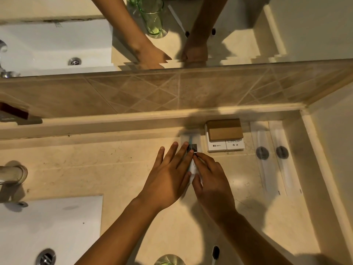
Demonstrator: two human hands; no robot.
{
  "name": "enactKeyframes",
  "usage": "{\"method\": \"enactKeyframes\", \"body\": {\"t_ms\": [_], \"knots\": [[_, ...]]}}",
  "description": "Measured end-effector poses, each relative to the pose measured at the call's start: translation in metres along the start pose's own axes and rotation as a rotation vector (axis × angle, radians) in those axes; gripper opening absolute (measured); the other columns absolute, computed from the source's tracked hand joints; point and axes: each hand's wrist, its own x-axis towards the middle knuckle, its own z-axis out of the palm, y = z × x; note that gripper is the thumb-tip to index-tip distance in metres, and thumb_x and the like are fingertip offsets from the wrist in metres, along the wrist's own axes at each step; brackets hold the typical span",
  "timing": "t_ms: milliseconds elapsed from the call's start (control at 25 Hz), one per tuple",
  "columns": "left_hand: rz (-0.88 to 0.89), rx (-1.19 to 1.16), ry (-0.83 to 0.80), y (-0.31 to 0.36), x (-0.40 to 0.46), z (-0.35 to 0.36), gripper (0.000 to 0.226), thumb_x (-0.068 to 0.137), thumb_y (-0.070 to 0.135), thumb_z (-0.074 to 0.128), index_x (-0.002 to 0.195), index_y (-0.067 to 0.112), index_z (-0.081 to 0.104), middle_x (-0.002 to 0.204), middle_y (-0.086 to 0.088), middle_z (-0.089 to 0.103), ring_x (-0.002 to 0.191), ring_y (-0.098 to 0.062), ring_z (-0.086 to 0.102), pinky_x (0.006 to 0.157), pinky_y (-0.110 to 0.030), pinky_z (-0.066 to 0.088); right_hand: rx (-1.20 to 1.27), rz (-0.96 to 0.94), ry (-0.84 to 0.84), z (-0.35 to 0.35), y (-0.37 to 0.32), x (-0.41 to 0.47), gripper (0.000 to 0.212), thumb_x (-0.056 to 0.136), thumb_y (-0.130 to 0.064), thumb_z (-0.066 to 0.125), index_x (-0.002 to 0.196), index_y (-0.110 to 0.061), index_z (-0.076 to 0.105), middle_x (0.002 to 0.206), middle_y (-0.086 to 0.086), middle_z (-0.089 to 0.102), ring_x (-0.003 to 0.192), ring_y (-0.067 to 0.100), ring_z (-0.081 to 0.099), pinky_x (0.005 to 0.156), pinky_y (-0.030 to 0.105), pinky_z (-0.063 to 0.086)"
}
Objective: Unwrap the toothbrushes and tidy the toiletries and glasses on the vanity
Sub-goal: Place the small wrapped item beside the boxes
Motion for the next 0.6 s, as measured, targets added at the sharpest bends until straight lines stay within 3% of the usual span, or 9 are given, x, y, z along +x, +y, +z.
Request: {"method": "enactKeyframes", "body": {"t_ms": [160,480,600], "knots": [[0.012,0.044,0.004,-0.001,0.008,-0.001,0.058,0.105,0.042,0.032,0.157,0.018,0.025,0.167,-0.006,0.019,0.155,-0.031,0.014,0.121,-0.058,0.02,0.042,0.149,-0.097,-0.006,0.0,0.01,0.054,0.098,-0.039,0.039,0.137,-0.007,0.058,0.134,0.011,0.065,0.117,0.028,0.064,0.102,0.033,0.044],[-0.005,-0.031,0.015,-0.003,0.013,-0.002,0.059,0.105,0.045,0.028,0.158,0.02,0.023,0.167,-0.005,0.016,0.155,-0.032,0.011,0.122,-0.058,0.018,0.108,0.311,-0.287,-0.008,-0.001,0.021,0.077,0.091,-0.061,0.021,0.148,-0.016,0.047,0.149,0.006,0.052,0.134,0.025,0.052,0.113,0.041,0.042],[-0.009,-0.045,0.012,-0.004,0.015,-0.002,0.058,0.105,0.044,0.03,0.158,0.021,0.022,0.168,-0.004,0.014,0.155,-0.031,0.009,0.122,-0.059,0.017,0.085,0.317,-0.328,-0.015,-0.005,0.027,0.07,0.093,-0.055,0.028,0.151,-0.017,0.041,0.153,0.005,0.047,0.139,0.025,0.046,0.116,0.039,0.036]]}}
